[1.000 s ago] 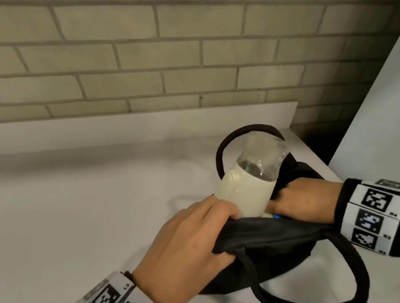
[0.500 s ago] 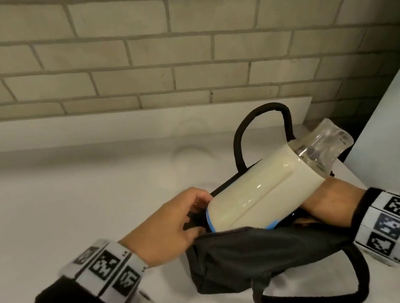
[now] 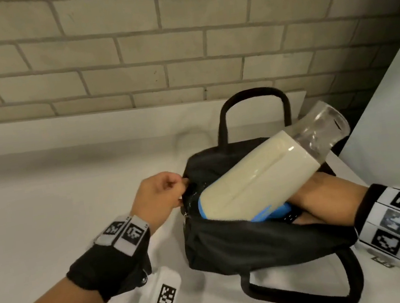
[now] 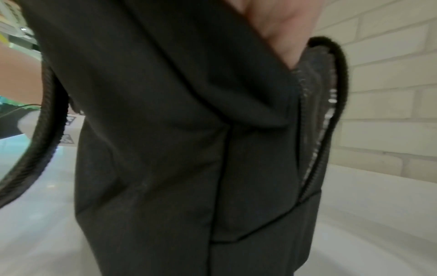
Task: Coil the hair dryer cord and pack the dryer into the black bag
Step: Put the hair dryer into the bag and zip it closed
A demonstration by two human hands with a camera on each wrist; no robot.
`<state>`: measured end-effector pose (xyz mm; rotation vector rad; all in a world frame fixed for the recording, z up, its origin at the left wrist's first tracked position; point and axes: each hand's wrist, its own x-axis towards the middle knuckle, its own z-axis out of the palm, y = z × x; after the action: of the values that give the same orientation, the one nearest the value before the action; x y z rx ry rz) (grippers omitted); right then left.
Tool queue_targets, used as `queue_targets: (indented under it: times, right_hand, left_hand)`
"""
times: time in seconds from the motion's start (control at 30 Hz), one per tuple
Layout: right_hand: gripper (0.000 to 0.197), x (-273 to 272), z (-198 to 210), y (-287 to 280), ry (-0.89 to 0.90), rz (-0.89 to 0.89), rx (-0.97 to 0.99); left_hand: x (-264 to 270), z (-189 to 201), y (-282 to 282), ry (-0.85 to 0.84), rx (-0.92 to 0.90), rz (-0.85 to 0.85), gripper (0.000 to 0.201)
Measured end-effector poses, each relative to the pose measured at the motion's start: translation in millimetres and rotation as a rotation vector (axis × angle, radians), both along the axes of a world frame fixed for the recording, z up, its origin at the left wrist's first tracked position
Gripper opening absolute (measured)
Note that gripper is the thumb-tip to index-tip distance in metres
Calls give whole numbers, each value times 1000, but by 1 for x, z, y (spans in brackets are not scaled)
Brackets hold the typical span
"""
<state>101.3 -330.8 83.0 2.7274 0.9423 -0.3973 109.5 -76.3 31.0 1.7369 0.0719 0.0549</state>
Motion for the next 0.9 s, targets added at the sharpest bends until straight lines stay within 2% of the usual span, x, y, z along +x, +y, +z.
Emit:
queue_targets:
  times: [0.07,0.1,0.23,0.37,0.47,0.57,0.67,0.73,0.8,0.87,0.9]
  right_hand:
    - [48,3,1,3,45,13,-23]
    - [47,3,0,8,24,34,-96]
    - [41,9,-25,25,-2,123,-224]
    - [35,17,-39,42,228,113,-318]
    - [32,21,-29,46,356,54,-211]
    - [33,17,-5,44,342,38,111]
    - [25,7,26,31,138,85,346]
    - [21,-2,37,15,-173,182,381]
    - [39,-7,30,3,-453,200,218]
    - [65,-4,10,-5,-548,138,94]
    - [69,-1,1,-7,-571,127,77]
  left_hand:
    - [1,-1,-1,70,-105,46,15]
    - [0,-1,-3,80,-124,49,14]
    - [1,1,-8,67,-131,37,18]
    - [1,1,-6,75,-84,69,19]
    - [0,3,2,53,-29,66,20]
    - [-5,8,9,-55,44,-3,18]
    - [-9,17,18,-179,127,-162,43]
    - [-10,28,22,-222,248,-261,63]
    - [-11,38,19,-279,420,-335,75]
    - [-12,47,10,-379,599,-393,77]
    - [-11,50,6,-460,676,-386,75]
